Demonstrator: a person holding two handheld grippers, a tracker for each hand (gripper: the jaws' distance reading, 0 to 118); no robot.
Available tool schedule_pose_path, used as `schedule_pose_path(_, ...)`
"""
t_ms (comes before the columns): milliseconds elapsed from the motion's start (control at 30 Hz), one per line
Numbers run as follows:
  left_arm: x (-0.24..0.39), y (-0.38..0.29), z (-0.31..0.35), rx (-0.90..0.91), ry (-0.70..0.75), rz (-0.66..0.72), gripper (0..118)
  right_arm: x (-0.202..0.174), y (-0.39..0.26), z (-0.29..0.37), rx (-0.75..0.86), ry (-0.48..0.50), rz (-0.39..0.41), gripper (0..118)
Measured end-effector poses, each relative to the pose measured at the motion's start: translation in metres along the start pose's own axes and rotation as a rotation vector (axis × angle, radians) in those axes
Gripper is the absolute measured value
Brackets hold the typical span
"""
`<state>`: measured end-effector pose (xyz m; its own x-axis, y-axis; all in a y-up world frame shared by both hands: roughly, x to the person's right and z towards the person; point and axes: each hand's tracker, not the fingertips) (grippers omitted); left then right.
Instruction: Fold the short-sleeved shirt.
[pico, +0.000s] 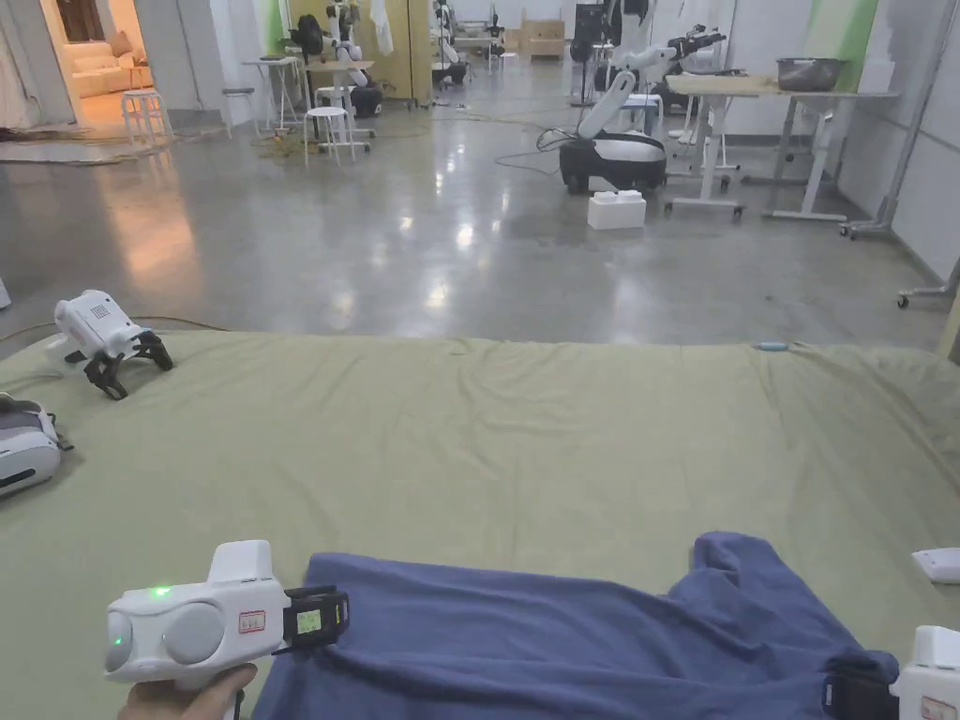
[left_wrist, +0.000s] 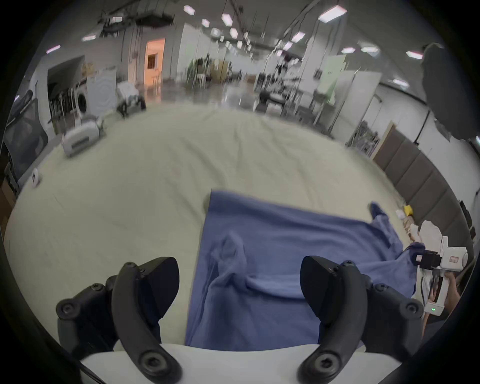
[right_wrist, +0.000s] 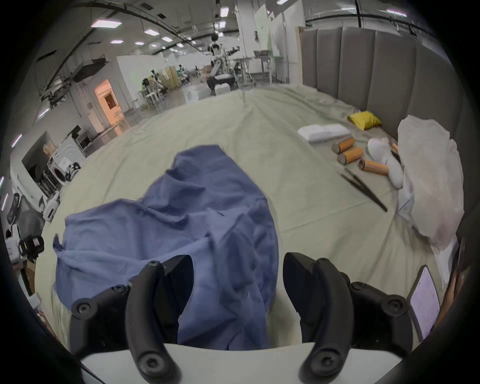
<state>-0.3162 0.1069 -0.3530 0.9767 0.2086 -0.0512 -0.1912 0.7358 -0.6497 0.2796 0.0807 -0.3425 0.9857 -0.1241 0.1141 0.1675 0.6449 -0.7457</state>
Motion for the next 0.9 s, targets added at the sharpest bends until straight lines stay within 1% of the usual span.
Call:
schedule_pose_path(67, 0.009, 0.005, 0.046, 0.142, -0.001, -0.083, 99, 0.002, -0.003, 0.034, 0.121, 0.029, 0.000, 75)
schedule_pose_path(133, 0.024, 0.004, 0.103, 0.286, -0.026, -0.171, 99, -0.002, -0.007, 0.082, 0.242, 0.097, 0.009, 75)
schedule_pose_path(200, 0.039, 0.000, 0.159, 0.411, -0.026, -0.242, 99, -0.010, -0.015, 0.129, 0.352, 0.111, 0.034, 75)
schedule_pose_path(267, 0.058, -0.013, 0.210, 0.512, 0.015, -0.286, 99, -0.023, -0.027, 0.177, 0.469, 0.147, 0.056, 74)
schedule_pose_path(333, 0.076, -0.032, 0.258, 0.602, 0.034, -0.320, 99, -0.035, -0.045, 0.224, 0.584, 0.190, 0.072, 68)
schedule_pose_path(400, 0.090, -0.053, 0.295, 0.669, 0.063, -0.349, 95, -0.049, -0.057, 0.262, 0.632, 0.217, 0.119, 67)
schedule_pose_path(467, 0.102, -0.066, 0.328, 0.701, 0.100, -0.336, 86, -0.060, -0.073, 0.292, 0.683, 0.212, 0.173, 56)
schedule_pose_path(500, 0.107, -0.070, 0.344, 0.694, 0.109, -0.329, 79, -0.066, -0.083, 0.307, 0.708, 0.208, 0.208, 49)
schedule_pose_path(533, 0.110, -0.076, 0.360, 0.690, 0.105, -0.327, 67, -0.072, -0.091, 0.320, 0.714, 0.201, 0.234, 41)
schedule_pose_path(567, 0.112, -0.082, 0.373, 0.696, 0.093, -0.326, 60, -0.076, -0.100, 0.331, 0.737, 0.192, 0.242, 32)
schedule_pose_path(600, 0.113, -0.085, 0.384, 0.711, 0.078, -0.320, 52, -0.079, -0.110, 0.342, 0.752, 0.193, 0.234, 17)
schedule_pose_path(633, 0.115, -0.090, 0.394, 0.722, 0.074, -0.312, 39, -0.082, -0.118, 0.351, 0.754, 0.203, 0.238, 0)
schedule_pose_path(667, 0.116, -0.095, 0.402, 0.724, 0.072, -0.315, 25, -0.084, -0.121, 0.356, 0.753, 0.199, 0.240, 0)
schedule_pose_path(700, 0.117, -0.101, 0.408, 0.738, 0.071, -0.321, 14, -0.088, -0.128, 0.362, 0.768, 0.187, 0.244, 0)
schedule_pose_path(733, 0.117, -0.105, 0.412, 0.742, 0.078, -0.327, 4, -0.091, -0.132, 0.367, 0.778, 0.170, 0.273, 0)
schedule_pose_path(767, 0.116, -0.110, 0.415, 0.754, 0.075, -0.334, 1, -0.093, -0.134, 0.371, 0.768, 0.158, 0.290, 0)
schedule_pose_path(800, 0.116, -0.117, 0.419, 0.784, 0.069, -0.335, 1, -0.096, -0.136, 0.373, 0.770, 0.149, 0.291, 0)
schedule_pose_path(900, 0.117, -0.125, 0.426, 0.758, 0.051, -0.305, 0, -0.098, -0.140, 0.377, 0.771, 0.160, 0.291, 0)
